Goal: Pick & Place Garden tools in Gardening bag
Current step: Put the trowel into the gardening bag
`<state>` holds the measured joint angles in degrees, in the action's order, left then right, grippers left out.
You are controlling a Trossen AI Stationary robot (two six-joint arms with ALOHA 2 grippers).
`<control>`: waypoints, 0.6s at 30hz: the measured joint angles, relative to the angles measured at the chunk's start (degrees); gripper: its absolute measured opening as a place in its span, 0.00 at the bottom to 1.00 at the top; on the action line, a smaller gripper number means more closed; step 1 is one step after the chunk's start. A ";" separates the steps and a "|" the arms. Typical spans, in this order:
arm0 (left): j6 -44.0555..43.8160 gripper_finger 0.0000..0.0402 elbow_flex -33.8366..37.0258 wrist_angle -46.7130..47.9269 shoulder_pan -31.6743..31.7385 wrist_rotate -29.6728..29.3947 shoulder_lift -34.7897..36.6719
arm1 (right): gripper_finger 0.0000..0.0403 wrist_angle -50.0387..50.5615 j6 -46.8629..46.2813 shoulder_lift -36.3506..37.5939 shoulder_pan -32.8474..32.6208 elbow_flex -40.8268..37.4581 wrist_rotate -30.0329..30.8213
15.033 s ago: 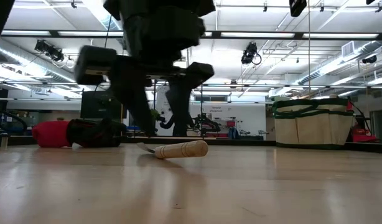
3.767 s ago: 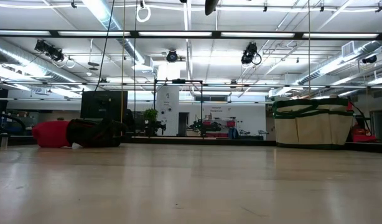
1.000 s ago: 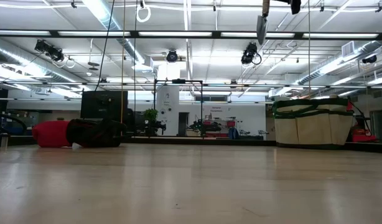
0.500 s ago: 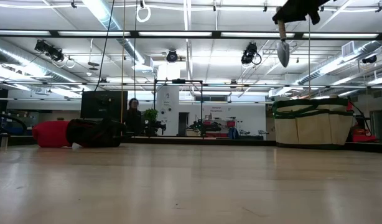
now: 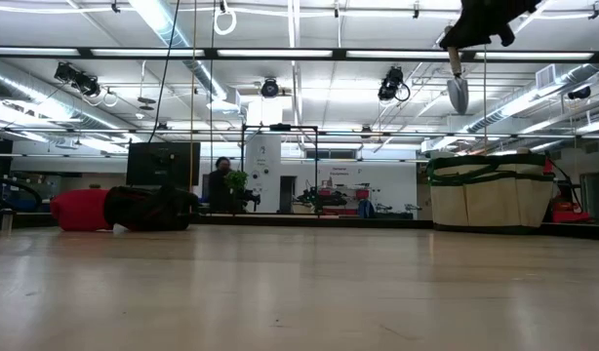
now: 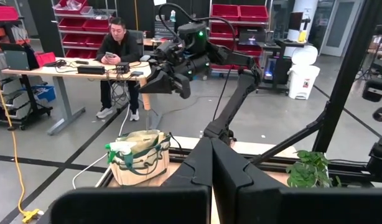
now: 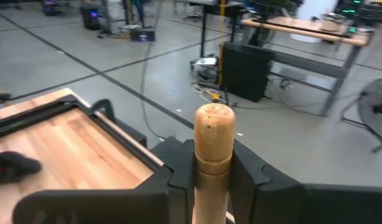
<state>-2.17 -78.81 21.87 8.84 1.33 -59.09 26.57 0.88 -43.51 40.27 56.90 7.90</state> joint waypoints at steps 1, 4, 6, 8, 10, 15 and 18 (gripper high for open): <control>0.00 0.00 0.00 0.00 0.00 0.13 0.00 | 0.15 0.15 0.01 0.00 0.90 0.00 -0.03; -0.09 0.00 0.00 0.00 0.00 0.84 0.00 | 0.15 0.93 0.63 0.00 3.21 0.00 -1.54; -0.09 0.00 0.00 0.00 -0.01 0.96 0.00 | 0.15 1.13 1.10 0.00 4.41 0.00 -1.92; -0.08 0.00 0.00 0.00 0.00 0.95 0.00 | 0.15 1.56 1.13 0.00 5.22 0.00 -1.58; -0.08 0.00 0.00 0.00 0.00 0.95 0.00 | 0.15 1.73 1.16 0.00 5.85 0.00 -0.64; -0.07 0.00 0.00 0.00 0.00 0.93 0.00 | 0.15 4.40 1.19 0.00 6.20 0.00 2.78; -0.04 0.00 0.00 0.00 0.00 0.93 0.00 | 0.15 6.28 1.23 0.12 6.20 0.00 3.69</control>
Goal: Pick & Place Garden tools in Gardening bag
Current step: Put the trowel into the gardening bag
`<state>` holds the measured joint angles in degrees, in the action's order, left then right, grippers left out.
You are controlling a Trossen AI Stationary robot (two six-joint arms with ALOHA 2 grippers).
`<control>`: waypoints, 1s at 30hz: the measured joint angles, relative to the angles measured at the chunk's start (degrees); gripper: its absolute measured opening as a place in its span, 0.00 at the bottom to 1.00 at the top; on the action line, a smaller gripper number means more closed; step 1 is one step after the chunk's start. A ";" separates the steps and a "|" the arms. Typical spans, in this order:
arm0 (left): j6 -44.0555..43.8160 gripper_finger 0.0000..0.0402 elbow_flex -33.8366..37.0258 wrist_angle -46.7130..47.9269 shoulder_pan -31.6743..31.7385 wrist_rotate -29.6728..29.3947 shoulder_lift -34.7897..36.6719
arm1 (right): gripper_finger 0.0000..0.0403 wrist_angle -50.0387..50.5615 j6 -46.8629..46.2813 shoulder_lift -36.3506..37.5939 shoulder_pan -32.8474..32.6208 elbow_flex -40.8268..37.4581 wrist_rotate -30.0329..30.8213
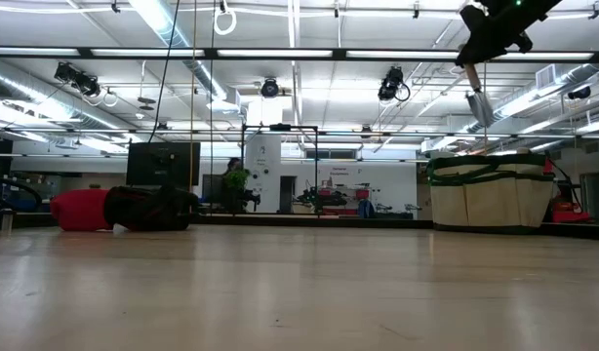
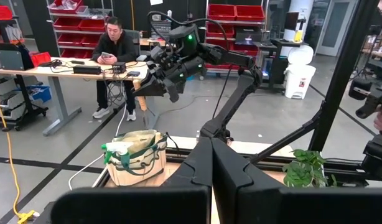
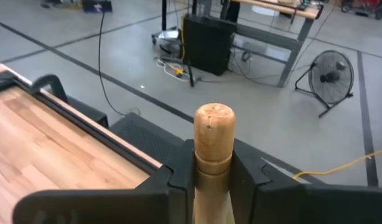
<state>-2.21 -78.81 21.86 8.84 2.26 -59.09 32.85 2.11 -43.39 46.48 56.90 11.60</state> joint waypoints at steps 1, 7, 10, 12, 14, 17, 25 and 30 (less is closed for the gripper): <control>0.02 0.00 0.00 0.00 0.00 0.00 0.00 | 0.15 0.45 0.02 0.10 0.00 -0.02 -0.03; 0.04 0.00 0.00 0.00 0.00 -0.04 0.00 | 0.15 1.74 0.39 1.41 0.00 -0.02 -0.02; 0.04 0.00 0.00 0.00 0.00 -0.04 0.00 | 0.15 1.96 1.39 2.22 -0.01 -0.09 -0.02; 0.04 0.00 0.00 0.00 0.00 -0.04 0.00 | 0.15 1.43 1.62 2.90 -0.02 -0.76 -0.02; 0.04 0.00 0.00 0.00 0.00 -0.04 0.00 | 0.15 0.41 1.54 3.86 -0.02 -2.55 -0.07; 0.04 0.00 0.00 -0.01 0.00 -0.04 0.00 | 0.15 -2.97 1.36 6.51 -0.02 -7.19 -0.10; 0.04 0.00 0.00 -0.08 0.00 0.03 -0.02 | 0.15 -12.13 1.38 13.09 -0.01 -16.40 2.81; 0.37 0.00 0.00 -0.11 -0.01 0.51 -0.02 | 0.15 -17.04 1.49 16.27 0.00 -21.51 3.02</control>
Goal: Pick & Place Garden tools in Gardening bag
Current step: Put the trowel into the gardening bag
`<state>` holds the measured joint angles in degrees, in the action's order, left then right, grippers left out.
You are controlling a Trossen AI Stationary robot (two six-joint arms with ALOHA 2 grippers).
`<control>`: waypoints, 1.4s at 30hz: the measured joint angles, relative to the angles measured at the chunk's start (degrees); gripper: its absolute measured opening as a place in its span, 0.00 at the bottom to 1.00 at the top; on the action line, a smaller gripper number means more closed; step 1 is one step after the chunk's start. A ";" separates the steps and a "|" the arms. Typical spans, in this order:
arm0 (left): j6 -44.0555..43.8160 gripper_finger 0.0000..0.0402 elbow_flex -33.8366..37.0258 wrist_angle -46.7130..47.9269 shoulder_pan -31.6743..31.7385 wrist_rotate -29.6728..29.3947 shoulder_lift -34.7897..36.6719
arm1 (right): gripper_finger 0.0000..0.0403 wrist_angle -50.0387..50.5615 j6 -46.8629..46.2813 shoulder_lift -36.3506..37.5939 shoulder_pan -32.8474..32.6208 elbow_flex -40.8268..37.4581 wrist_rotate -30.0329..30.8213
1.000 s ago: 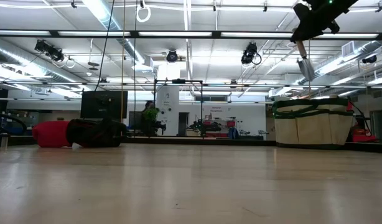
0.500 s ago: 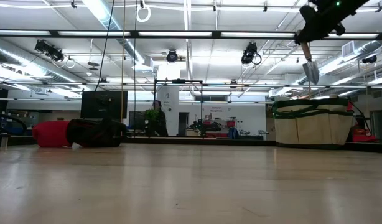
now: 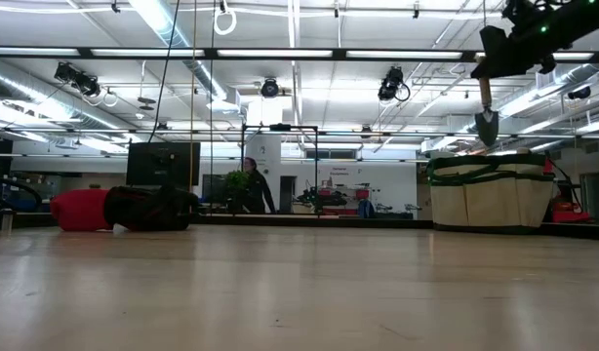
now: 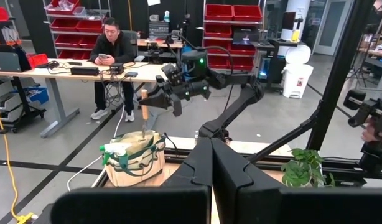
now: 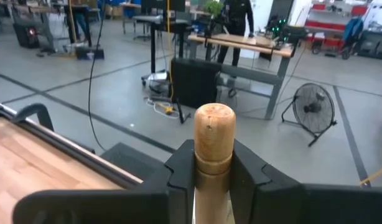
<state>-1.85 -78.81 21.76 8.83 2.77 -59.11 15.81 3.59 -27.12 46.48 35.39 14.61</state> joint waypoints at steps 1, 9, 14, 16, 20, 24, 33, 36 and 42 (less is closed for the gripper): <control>0.00 0.00 0.00 -0.01 0.01 0.01 0.00 | 0.15 -0.89 0.11 0.55 -0.02 -1.05 0.00; 0.17 0.00 0.02 -0.04 0.01 -0.01 0.00 | 0.15 -8.80 2.02 4.04 0.00 -8.77 2.05; 0.39 0.00 0.02 -0.04 0.01 0.01 0.00 | 0.15 -9.51 1.52 4.40 0.00 -10.74 4.18; 0.85 0.00 0.01 -0.04 0.01 -0.01 0.00 | 0.15 -9.58 1.47 4.40 0.00 -11.37 4.46; 1.01 0.00 0.02 -0.05 0.01 -0.08 0.00 | 0.15 -9.54 1.42 4.40 0.00 -12.70 4.46; 1.03 0.00 0.02 -0.04 0.01 -0.16 0.00 | 0.15 -9.48 0.14 4.40 0.00 -13.65 4.46; 1.04 0.00 0.02 -0.04 0.01 -0.21 0.00 | 0.15 -9.74 -0.09 4.40 0.00 -13.83 4.94; 1.05 0.00 0.02 -0.04 0.00 -0.23 0.00 | 0.15 -9.75 -1.06 4.40 0.00 -13.83 4.92; 1.05 0.00 0.02 -0.04 0.01 -0.64 0.00 | 0.18 -9.74 -2.08 4.38 0.00 -13.83 4.92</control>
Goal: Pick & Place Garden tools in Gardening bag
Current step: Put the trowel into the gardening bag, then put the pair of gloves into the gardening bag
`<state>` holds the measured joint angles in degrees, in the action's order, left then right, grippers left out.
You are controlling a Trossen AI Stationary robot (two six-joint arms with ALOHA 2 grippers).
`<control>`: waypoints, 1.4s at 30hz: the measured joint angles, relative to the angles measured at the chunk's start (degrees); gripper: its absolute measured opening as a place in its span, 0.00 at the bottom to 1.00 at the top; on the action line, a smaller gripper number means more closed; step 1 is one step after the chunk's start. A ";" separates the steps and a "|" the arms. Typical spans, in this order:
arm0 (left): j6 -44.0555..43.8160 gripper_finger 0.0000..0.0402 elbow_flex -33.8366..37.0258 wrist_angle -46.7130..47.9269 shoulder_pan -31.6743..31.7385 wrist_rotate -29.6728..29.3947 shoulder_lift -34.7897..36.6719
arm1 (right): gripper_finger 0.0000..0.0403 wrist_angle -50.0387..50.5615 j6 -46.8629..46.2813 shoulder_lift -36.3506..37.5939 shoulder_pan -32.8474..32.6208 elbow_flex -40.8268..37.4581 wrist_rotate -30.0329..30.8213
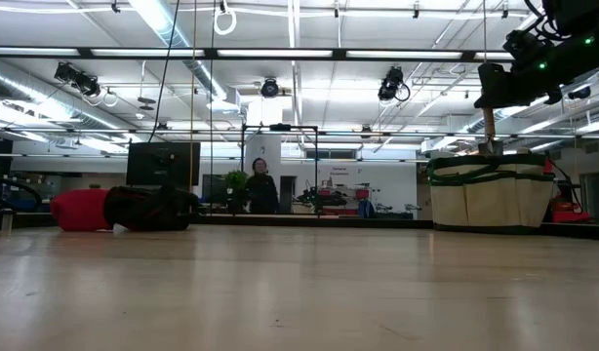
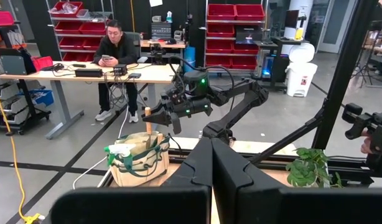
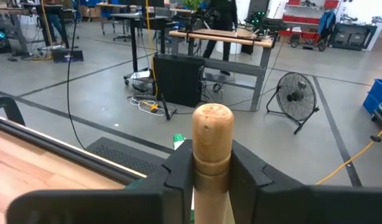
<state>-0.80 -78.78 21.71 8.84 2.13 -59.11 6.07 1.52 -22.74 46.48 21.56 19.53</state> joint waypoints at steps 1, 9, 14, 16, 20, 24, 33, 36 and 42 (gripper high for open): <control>0.00 0.00 0.00 0.00 -0.02 0.00 0.00 | 0.19 0.00 0.00 0.00 -0.02 0.00 -0.02; -0.03 0.00 0.00 0.00 0.00 0.00 -0.02 | 0.19 1.47 -2.05 0.00 -0.02 0.00 -0.04; -0.04 0.00 0.00 0.00 -0.01 0.02 -0.02 | 0.20 2.32 -3.18 -0.02 -0.01 0.00 -0.06; -0.06 0.00 0.00 0.00 0.00 0.02 -0.02 | 0.22 2.46 -3.98 0.00 -0.02 0.00 -0.05; -0.07 0.00 0.00 0.02 0.00 0.02 0.00 | 0.31 2.58 -4.09 0.00 -0.01 0.00 -0.54; -0.09 0.00 0.00 0.01 0.00 0.02 -0.02 | 0.43 2.58 -4.10 0.00 -0.01 0.00 -1.05; -0.47 0.00 0.00 0.02 0.00 0.02 -0.01 | 0.60 2.58 -4.06 0.00 0.00 0.00 -1.89; -0.48 0.00 0.00 0.02 -0.02 -0.18 -0.01 | 0.62 2.56 -3.85 0.00 -0.04 0.00 -2.73; -0.47 0.00 0.00 0.02 -0.01 -0.65 -0.01 | 0.61 0.23 -1.92 -0.02 -0.04 0.00 -7.09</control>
<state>-1.27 -78.78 21.74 8.83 1.48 -59.13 6.30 -0.40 -22.76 46.44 21.56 12.44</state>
